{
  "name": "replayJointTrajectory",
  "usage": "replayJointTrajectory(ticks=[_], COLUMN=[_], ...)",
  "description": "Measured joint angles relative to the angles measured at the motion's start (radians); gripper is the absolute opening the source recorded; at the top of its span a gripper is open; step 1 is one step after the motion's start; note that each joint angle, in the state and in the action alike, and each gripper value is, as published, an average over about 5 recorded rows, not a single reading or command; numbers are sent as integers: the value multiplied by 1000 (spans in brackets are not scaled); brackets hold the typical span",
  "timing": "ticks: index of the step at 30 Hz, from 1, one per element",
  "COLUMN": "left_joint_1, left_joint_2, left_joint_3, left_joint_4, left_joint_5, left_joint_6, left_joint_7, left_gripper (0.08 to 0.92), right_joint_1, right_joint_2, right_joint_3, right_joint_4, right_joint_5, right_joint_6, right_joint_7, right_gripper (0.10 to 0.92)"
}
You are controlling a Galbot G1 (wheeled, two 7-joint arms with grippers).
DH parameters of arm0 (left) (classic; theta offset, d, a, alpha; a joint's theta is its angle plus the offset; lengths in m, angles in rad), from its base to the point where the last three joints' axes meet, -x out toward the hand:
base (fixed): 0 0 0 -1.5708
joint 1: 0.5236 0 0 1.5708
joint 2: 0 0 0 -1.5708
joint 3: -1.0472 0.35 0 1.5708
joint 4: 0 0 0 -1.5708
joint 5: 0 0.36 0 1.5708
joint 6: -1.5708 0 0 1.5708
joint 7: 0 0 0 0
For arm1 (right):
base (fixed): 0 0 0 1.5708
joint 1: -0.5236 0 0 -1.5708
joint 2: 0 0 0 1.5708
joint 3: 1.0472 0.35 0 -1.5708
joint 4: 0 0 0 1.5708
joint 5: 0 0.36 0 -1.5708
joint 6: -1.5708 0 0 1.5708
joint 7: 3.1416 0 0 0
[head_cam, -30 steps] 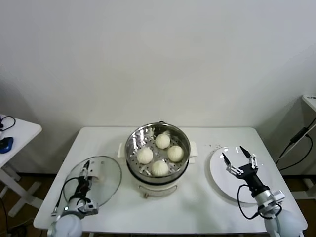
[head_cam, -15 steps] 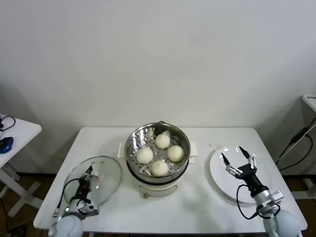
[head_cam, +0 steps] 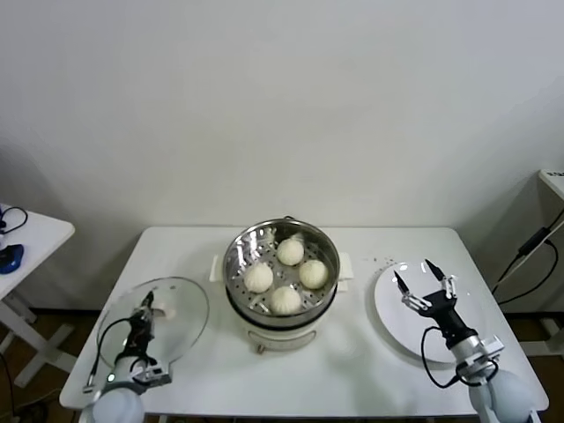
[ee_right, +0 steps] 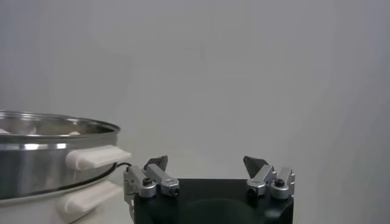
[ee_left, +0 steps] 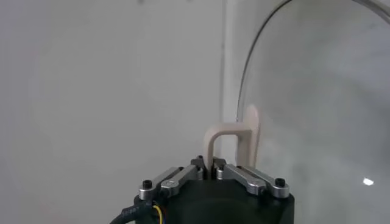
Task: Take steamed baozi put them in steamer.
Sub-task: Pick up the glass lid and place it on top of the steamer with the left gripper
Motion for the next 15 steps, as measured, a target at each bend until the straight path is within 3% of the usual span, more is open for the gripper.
replayJointTrajectory(ticks=[15], left_joint_1=[113], left_joint_2=[35], left_joint_3=[60], left_joint_4=[-356], left_joint_5=[4], left_joint_6=[280], left_joint_7=[30], left_gripper=[159], right_joint_1=[42], right_joint_2=[-26], right_joint_3=[-32], right_joint_4=[-45], right_joint_5=[-14], right_joint_6=[7], right_joint_7=[11], right_gripper=[823])
